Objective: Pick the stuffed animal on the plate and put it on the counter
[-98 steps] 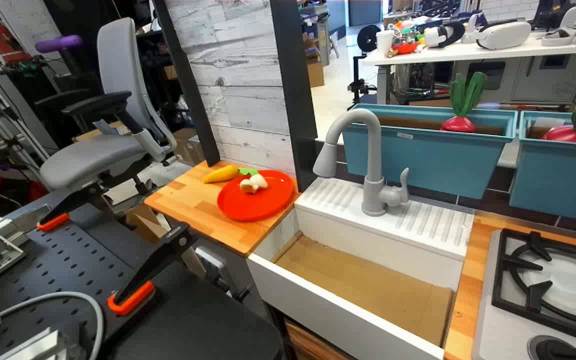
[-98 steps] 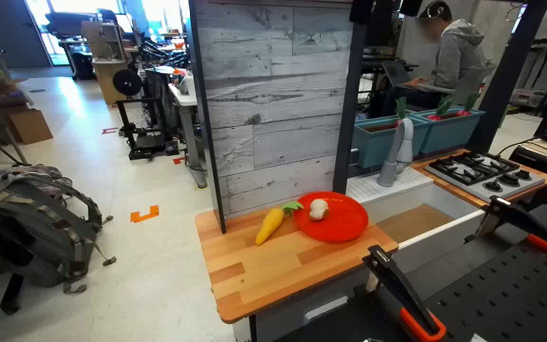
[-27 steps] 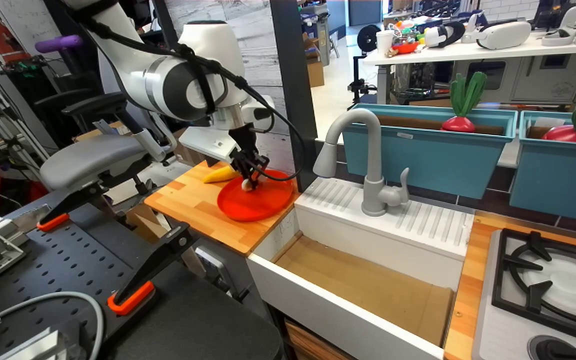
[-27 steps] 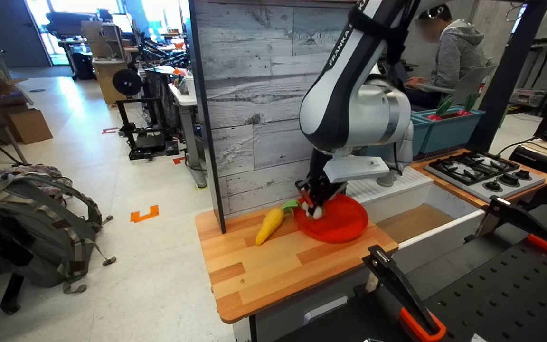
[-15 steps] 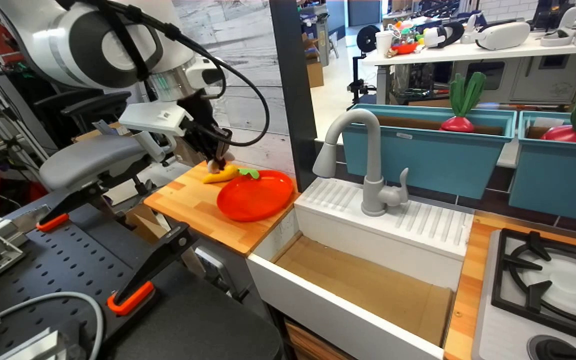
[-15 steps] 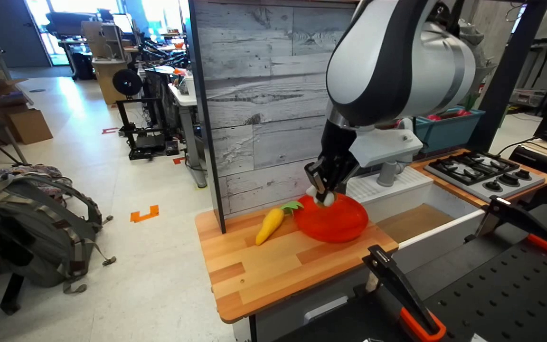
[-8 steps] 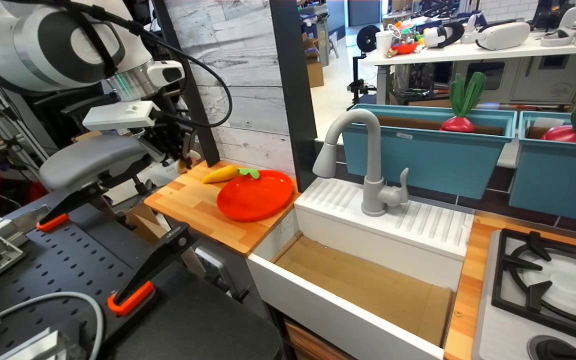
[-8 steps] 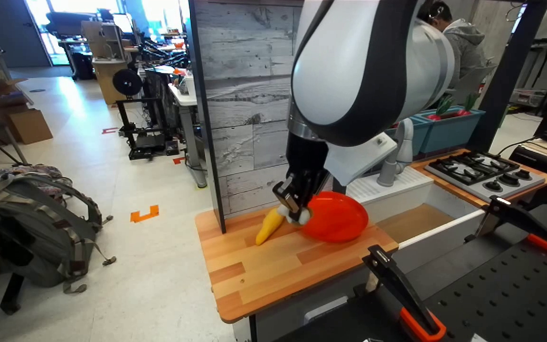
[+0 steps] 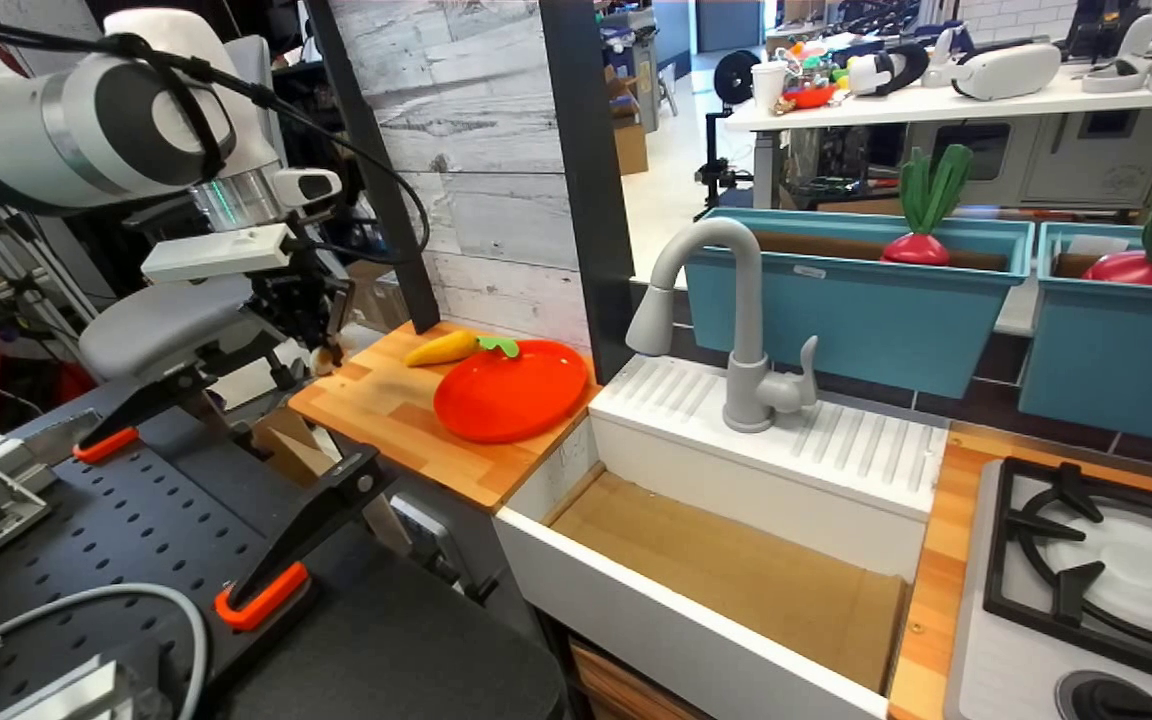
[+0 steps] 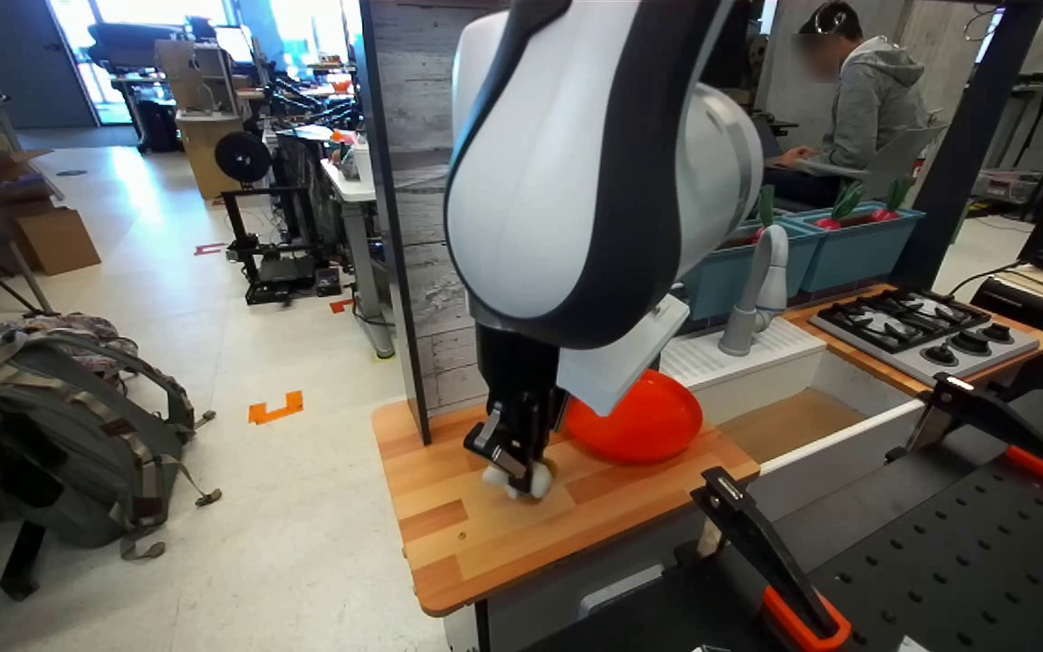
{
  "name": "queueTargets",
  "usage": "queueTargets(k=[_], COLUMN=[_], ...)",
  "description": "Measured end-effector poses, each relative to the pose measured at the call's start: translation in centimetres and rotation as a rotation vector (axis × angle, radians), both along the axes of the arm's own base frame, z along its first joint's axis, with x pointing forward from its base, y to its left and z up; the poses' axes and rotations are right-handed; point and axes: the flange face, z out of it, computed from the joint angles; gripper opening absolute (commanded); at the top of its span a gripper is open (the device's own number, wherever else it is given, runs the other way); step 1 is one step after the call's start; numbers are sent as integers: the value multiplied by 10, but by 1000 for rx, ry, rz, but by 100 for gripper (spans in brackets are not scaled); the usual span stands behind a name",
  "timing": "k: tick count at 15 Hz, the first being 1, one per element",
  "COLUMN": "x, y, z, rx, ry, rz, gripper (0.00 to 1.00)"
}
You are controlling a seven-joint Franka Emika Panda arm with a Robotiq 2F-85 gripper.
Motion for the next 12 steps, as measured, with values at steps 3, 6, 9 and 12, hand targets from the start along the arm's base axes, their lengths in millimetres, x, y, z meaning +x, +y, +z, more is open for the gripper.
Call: queueTargets(k=[3,6,9,12], x=[5,14,23,30], y=[13,19,22,24], z=[-17,-31,-42,-47], rx=[0,-2,-13,-17], ry=[21,31,44,45], rz=[32,45,48,51], gripper=[4,40,56,77])
